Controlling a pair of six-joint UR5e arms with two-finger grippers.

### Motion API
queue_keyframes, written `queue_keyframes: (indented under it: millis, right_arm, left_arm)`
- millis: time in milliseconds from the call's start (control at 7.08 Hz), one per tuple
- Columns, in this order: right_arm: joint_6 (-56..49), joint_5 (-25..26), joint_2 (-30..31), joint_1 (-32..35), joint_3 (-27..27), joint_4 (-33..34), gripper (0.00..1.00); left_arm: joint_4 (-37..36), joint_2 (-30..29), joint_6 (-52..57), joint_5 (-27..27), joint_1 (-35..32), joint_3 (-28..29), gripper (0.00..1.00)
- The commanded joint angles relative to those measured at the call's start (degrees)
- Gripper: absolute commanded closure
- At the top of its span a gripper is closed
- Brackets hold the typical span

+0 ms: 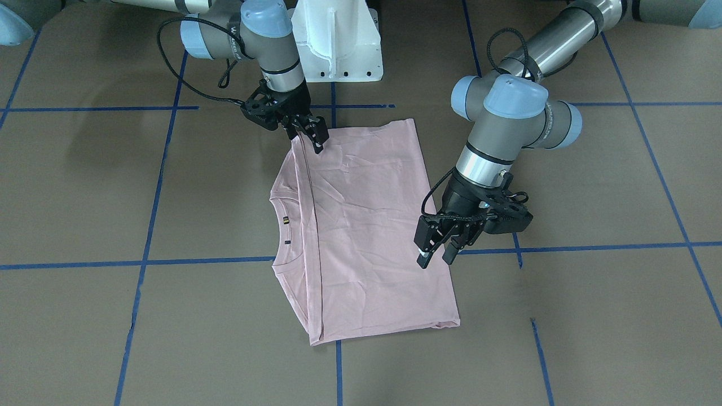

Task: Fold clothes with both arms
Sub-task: 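Move the right gripper to the shirt's near corner by the collar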

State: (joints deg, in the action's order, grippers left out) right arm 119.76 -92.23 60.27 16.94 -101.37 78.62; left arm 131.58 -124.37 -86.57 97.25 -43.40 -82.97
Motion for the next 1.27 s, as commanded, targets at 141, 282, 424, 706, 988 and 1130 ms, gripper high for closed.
queue_keyframes:
  millis: [141, 282, 424, 706, 988, 1130]
  right_arm:
    - [0.4, -0.1, 0.8, -0.9, 0.4, 0.4, 0.19]
    - [0.4, -0.1, 1.1, -0.8, 0.4, 0.5, 0.23]
    - [0.4, -0.1, 1.3, -0.7, 0.4, 0.5, 0.26]
    - [0.5, -0.1, 1.5, -0.6, 0.3, 0.5, 0.64]
    - [0.1, -0.1, 1.7, -0.4, -0.3, 0.5, 1.0]
    - [0.2, -0.1, 1.3, -0.5, -0.3, 0.5, 1.0]
  left_arm:
    - [0.0, 0.0, -0.3, 0.0, 0.7, 0.1, 0.34]
    - [0.0, 0.0, -0.3, 0.0, 0.7, 0.2, 0.34]
    - [0.0, 0.0, -0.3, 0.0, 0.7, 0.1, 0.34]
    - [0.0, 0.0, -0.9, 0.0, 1.1, 0.2, 0.34]
    - [0.0, 0.0, -1.3, -0.1, 1.2, 0.2, 0.34]
    - [0.0, 0.0, -1.3, -0.1, 1.2, 0.2, 0.34]
